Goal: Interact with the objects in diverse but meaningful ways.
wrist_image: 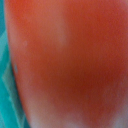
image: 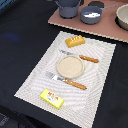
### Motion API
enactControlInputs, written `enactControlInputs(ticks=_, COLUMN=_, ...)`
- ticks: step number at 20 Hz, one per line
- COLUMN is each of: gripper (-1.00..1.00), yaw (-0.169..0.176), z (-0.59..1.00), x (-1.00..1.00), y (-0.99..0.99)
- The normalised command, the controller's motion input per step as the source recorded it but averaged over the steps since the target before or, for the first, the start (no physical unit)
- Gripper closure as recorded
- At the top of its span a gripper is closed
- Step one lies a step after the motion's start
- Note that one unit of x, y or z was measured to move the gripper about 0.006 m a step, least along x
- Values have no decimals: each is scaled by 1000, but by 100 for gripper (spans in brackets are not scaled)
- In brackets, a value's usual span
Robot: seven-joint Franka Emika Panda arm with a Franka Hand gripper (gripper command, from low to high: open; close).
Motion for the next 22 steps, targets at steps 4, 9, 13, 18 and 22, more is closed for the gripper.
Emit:
enactControlInputs(ticks=4, gripper=100, yaw=33, z=-224, x=-216, y=61)
enactControlInputs(ticks=9, gripper=-100, yaw=0, z=-3, x=24, y=9)
enactControlInputs(ticks=13, gripper=-100, yaw=0, z=-33, x=0, y=41)
enactControlInputs(ticks=18, gripper=-100, yaw=0, z=-9, x=18, y=58)
enactControlInputs(ticks=22, gripper=-100, yaw=-27, z=211, x=366, y=-14)
